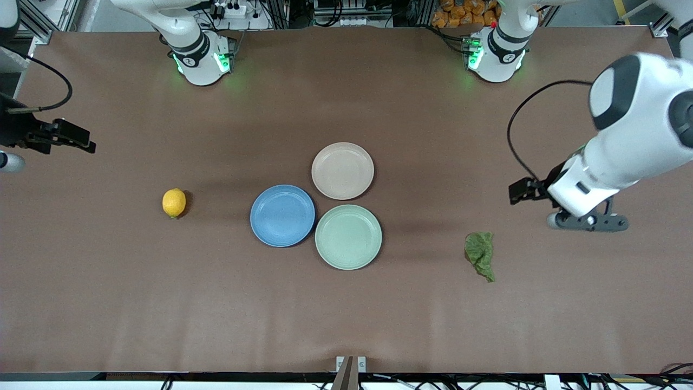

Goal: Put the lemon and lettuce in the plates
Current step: 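Reach the right gripper to the lemon while the left gripper reaches the lettuce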

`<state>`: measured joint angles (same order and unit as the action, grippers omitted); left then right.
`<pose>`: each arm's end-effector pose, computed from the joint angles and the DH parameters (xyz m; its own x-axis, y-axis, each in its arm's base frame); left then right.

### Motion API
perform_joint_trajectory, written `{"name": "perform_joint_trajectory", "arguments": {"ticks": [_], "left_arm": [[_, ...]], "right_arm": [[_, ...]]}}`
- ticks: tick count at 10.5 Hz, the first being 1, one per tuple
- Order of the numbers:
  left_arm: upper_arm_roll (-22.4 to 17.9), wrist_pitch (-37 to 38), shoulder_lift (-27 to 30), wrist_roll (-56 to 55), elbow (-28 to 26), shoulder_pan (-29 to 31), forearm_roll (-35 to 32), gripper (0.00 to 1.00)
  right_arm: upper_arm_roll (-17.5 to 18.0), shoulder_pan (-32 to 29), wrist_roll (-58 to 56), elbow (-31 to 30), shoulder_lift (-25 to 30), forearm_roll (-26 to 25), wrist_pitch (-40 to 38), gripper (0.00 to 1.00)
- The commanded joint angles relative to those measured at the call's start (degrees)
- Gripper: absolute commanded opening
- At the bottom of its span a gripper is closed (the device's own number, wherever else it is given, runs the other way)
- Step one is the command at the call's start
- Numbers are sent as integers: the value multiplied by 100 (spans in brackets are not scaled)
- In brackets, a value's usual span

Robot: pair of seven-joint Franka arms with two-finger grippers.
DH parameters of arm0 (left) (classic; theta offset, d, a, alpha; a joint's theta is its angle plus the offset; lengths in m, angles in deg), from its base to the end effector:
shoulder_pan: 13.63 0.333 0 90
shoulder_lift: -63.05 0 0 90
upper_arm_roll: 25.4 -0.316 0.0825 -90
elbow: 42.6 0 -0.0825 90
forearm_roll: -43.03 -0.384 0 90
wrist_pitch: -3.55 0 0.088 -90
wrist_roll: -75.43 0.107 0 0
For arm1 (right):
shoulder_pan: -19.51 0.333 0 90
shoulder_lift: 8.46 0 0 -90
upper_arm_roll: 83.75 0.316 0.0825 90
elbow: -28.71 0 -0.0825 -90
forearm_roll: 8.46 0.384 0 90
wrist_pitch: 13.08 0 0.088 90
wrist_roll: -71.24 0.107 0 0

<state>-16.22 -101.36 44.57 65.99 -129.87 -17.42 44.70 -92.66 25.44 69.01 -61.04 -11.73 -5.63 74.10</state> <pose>0.6418 -0.1373 0.4759 0.9986 -0.0470 -0.0240 -0.0450 -0.9961 0.0757 0.5643 -0.0215 0.5910 0.9950 -0.0111 -0.0994 -0.0156 -0.9989 -0.0444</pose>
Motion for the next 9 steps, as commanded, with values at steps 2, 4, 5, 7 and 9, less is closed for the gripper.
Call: {"name": "perform_joint_trajectory", "arguments": {"ticks": [2, 4, 5, 7, 9], "left_arm": [[5, -721, -716, -418, 61, -51, -43, 100], [14, -1196, -1191, -821, 61, -173, -508, 100], [14, -1398, -1367, -919, 61, -192, -519, 100], [14, -2003, -1876, -1087, 61, -297, -519, 100], [-38, -2445, -2229, -1078, 43, -297, -527, 100]], "right_arm": [[-15, 32, 39, -918, 282, 86, 596, 100], [-6, 40, 39, -1358, 317, 86, 992, 100], [3, 49, 39, -1674, 378, 86, 1368, 100], [64, 49, 39, -2386, 423, 78, 2299, 100], [64, 49, 21, -2896, 414, 78, 2933, 100]]}}
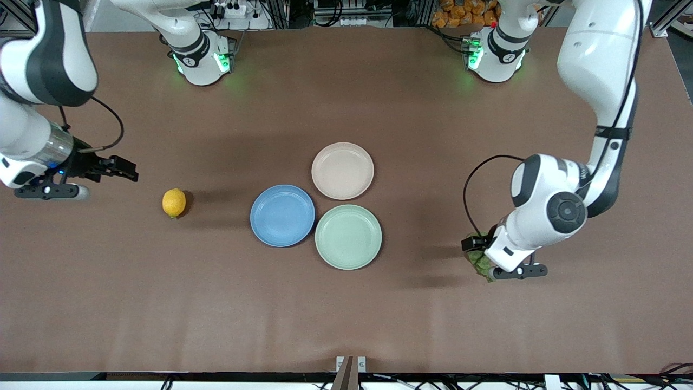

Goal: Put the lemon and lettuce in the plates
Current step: 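Reach the right gripper to the lemon while the left gripper reaches the lettuce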

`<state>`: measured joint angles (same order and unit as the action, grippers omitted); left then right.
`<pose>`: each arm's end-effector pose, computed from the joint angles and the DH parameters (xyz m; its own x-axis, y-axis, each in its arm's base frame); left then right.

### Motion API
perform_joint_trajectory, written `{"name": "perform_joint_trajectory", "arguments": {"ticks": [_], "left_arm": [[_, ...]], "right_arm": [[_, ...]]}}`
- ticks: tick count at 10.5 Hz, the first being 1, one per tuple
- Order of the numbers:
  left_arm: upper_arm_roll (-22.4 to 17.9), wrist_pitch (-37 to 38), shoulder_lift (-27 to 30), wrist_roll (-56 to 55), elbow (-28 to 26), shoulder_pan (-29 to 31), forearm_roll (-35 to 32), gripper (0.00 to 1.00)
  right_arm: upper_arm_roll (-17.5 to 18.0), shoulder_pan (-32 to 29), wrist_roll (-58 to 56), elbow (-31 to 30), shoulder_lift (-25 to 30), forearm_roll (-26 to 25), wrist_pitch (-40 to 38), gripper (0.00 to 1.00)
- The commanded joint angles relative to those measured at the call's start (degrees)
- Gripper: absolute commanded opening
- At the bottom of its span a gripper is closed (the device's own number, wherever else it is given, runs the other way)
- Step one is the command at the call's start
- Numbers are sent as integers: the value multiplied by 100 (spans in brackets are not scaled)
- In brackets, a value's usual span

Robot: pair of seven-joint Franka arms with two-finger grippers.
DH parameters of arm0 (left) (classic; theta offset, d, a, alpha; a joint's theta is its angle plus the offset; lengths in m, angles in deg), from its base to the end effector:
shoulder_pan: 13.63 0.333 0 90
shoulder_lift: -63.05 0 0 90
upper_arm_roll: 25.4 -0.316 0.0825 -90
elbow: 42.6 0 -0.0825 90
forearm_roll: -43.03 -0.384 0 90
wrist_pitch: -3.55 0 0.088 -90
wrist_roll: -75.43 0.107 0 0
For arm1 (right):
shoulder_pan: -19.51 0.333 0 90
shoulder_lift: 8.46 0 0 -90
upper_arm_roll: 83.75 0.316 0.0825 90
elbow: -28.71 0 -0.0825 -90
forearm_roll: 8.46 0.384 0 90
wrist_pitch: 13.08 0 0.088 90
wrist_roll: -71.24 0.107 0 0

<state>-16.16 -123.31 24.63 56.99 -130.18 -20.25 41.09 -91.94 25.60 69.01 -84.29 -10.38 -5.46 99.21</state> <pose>0.6882 -0.1755 0.2694 0.9982 0.0605 -0.0011 0.0604 -0.9953 0.0759 0.5588 -0.0165 0.4484 0.9989 -0.0177 -0.0442 -0.0197 -0.9988 -0.0445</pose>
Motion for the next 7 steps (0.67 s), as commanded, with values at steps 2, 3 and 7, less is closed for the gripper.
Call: {"name": "perform_joint_trajectory", "arguments": {"ticks": [2, 3, 7], "left_arm": [[-54, -313, -351, -177, 74, -5, -445, 100], [-54, -374, -490, -151, 100, 21, -595, 100], [-54, -718, -790, -116, 101, 82, -685, 100]], "right_arm": [[-7, 16, -92, -1063, 236, 61, 1020, 100], [-7, -2, -93, -1318, 183, 61, 1362, 100], [-7, -55, -49, -1715, -186, 61, 2023, 100]]}}
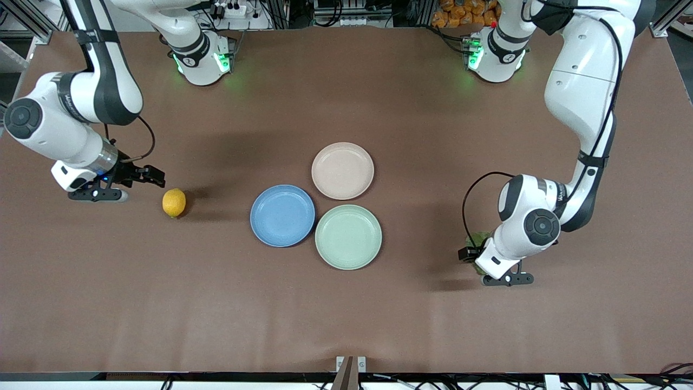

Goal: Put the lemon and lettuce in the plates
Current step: 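Reach the right gripper to the lemon while the left gripper reaches the lettuce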

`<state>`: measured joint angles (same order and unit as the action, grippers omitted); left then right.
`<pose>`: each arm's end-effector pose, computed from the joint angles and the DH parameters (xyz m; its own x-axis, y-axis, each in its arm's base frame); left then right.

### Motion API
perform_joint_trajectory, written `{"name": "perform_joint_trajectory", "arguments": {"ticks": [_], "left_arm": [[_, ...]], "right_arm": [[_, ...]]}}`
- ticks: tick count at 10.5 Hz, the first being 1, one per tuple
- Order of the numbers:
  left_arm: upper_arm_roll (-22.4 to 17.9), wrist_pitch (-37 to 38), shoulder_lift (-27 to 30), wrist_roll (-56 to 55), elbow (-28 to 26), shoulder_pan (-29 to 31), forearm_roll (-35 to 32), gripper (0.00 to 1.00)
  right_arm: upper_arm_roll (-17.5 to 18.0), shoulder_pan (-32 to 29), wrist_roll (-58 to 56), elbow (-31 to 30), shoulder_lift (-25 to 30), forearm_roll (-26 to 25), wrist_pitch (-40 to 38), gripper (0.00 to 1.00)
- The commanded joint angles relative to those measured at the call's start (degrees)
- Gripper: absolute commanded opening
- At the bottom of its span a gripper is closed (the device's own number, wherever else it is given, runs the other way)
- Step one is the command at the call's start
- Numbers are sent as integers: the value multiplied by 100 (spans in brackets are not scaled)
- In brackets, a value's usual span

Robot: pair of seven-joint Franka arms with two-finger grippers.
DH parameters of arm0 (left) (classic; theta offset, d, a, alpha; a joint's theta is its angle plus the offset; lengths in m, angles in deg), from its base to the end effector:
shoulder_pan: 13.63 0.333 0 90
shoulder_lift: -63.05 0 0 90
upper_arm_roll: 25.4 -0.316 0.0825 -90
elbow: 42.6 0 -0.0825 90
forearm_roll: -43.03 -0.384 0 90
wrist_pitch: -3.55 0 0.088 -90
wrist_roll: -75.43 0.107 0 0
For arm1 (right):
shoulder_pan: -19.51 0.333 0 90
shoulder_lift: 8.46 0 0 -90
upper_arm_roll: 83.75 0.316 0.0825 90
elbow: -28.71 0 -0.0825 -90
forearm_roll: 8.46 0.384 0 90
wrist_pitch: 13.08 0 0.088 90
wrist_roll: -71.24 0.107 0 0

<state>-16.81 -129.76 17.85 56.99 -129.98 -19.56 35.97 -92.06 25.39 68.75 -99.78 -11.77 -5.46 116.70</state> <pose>0.6930 -0.1600 0.1968 0.9994 0.0299 0.0175 0.0295 -0.9993 0.0214 0.5256 -0.0208 0.3396 0.9989 -0.0325 -0.0336 -0.0336 -0.9989 -0.0322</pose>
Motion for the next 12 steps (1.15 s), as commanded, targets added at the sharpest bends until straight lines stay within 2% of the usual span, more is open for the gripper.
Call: {"name": "perform_joint_trajectory", "arguments": {"ticks": [1, 3, 4, 6, 7, 12], "left_arm": [[11, -81, -138, -90, 81, 48, -173, 100], [3, -90, -165, -63, 81, 92, -182, 100], [11, -159, -182, -63, 72, 110, -173, 96], [11, -169, -261, -81, 55, 136, -121, 13], [11, -169, -262, -72, 54, 136, -121, 0], [11, -169, -157, -90, 72, 67, -173, 0]], "right_arm": [[4, -43, -22, -272, -135, 61, 502, 100], [4, -60, -22, -413, -249, 61, 872, 100], [4, -61, -22, -431, -389, 61, 996, 100], [4, -61, -22, -571, -697, 61, 1565, 100], [4, -52, -22, -633, -820, 61, 1794, 100], [22, -78, 161, -660, -1435, 78, 2524, 100]]}}
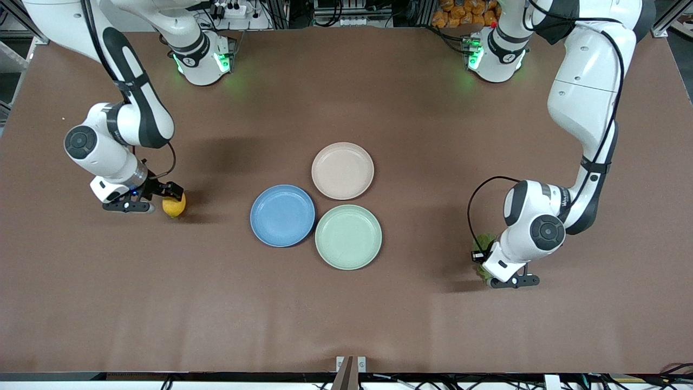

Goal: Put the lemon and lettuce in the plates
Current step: 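Reach the right gripper to the lemon while the left gripper reaches the lettuce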

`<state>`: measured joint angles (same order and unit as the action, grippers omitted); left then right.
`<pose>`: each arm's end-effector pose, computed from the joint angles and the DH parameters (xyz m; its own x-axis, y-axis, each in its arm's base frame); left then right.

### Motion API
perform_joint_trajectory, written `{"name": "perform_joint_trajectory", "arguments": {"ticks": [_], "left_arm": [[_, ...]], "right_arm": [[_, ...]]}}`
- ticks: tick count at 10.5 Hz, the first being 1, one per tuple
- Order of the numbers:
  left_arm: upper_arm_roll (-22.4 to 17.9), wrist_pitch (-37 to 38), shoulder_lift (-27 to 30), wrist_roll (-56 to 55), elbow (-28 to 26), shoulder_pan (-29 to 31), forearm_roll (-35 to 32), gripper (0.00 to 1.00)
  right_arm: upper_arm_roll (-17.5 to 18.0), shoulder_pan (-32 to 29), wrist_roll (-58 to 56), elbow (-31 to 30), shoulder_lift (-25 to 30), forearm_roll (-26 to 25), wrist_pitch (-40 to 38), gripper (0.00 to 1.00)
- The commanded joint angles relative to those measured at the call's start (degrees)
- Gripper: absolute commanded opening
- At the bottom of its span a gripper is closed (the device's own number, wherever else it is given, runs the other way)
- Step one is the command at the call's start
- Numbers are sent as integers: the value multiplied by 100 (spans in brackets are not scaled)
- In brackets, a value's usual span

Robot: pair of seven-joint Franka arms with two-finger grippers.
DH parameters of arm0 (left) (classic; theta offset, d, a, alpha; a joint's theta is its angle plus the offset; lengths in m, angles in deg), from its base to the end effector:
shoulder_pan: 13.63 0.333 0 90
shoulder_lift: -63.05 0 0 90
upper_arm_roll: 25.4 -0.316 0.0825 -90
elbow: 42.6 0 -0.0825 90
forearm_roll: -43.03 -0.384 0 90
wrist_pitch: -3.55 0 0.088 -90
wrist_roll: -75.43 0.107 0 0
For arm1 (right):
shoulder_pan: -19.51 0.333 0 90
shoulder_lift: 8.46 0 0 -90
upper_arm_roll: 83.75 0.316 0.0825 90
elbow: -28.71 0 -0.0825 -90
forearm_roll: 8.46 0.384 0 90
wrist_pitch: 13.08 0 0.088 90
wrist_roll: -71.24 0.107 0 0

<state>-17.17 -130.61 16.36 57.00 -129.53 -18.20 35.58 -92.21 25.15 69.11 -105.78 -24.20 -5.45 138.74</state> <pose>0.6976 -0.1399 0.1828 0.9984 0.0541 0.0157 0.0539 -0.9984 0.0152 0.5179 -0.0286 0.2195 0.9982 -0.0516 0.0313 -0.0521 -0.9985 0.0148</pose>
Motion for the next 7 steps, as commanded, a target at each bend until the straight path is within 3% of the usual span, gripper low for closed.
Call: {"name": "perform_joint_trajectory", "arguments": {"ticks": [1, 5, 6, 7], "left_arm": [[81, -84, 19, -143, 27, -96, -134, 0], [170, -66, 317, -257, 45, -307, -64, 0], [265, -31, 414, -449, 36, -351, -55, 0], [379, 30, 493, -590, -7, -343, -64, 0]], "right_arm": [[36, -63, 230, -42, -332, 77, 470, 100], [142, -98, 371, -42, -676, 77, 858, 100], [177, -115, 380, -42, -676, 77, 841, 94], [194, -133, 380, -33, -685, 86, 788, 51]]}}
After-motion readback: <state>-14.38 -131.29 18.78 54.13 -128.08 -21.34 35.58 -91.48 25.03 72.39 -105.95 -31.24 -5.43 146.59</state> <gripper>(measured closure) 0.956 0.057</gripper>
